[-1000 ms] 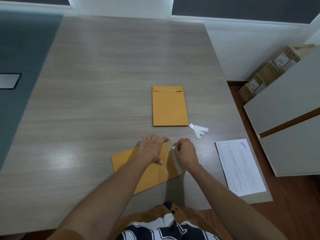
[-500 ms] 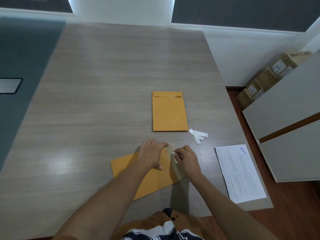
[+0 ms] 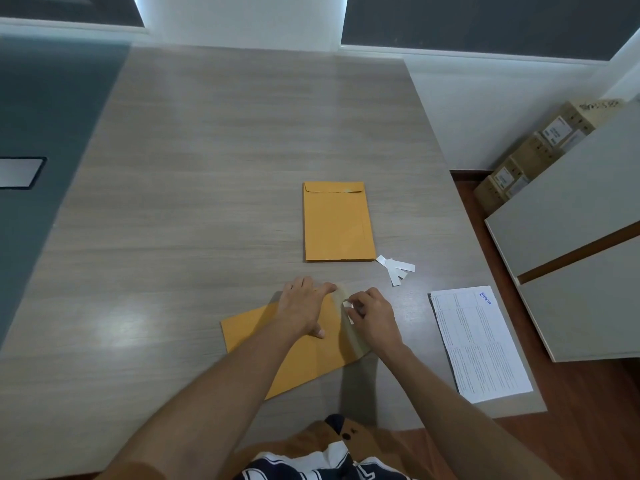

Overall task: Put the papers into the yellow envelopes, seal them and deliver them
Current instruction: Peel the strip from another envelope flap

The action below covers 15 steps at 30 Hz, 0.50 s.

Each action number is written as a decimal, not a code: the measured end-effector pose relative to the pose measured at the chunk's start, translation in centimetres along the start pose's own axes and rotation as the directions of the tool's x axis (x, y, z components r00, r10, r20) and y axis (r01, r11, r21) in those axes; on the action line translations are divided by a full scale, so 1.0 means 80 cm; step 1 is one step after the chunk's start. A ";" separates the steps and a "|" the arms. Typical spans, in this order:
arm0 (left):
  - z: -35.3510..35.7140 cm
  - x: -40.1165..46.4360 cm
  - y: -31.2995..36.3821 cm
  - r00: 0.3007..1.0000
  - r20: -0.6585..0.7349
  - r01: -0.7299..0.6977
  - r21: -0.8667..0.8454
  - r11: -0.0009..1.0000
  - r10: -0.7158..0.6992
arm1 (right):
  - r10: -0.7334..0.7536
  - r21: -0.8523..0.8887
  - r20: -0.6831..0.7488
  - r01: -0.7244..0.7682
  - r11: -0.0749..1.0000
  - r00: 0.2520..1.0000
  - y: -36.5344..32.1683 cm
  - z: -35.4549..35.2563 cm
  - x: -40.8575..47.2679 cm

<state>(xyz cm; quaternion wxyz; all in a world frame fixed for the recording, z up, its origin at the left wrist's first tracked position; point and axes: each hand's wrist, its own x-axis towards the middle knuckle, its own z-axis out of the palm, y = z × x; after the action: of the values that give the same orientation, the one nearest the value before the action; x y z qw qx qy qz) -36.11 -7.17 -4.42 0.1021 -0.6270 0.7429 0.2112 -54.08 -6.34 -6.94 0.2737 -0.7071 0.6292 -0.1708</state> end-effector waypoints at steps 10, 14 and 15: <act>0.000 0.000 0.000 1.000 -0.005 -0.004 0.009 1.000 0.004 | 0.029 -0.009 0.016 -0.029 1.000 0.999 -0.002 -0.001 0.007; 0.001 0.000 0.000 1.000 -0.010 -0.007 0.014 1.000 0.007 | 0.026 -0.001 0.008 -0.026 1.000 1.000 -0.001 0.002 0.004; 0.001 0.000 0.000 1.000 -0.007 -0.007 0.009 1.000 0.007 | 0.023 0.004 0.009 -0.023 1.000 1.000 -0.001 0.002 0.003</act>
<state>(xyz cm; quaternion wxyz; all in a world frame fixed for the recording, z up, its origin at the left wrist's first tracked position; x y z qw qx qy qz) -36.13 -7.17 -4.47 0.1013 -0.6246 0.7464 0.2060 -53.94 -6.57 -7.04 0.2797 -0.7000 0.6358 -0.1659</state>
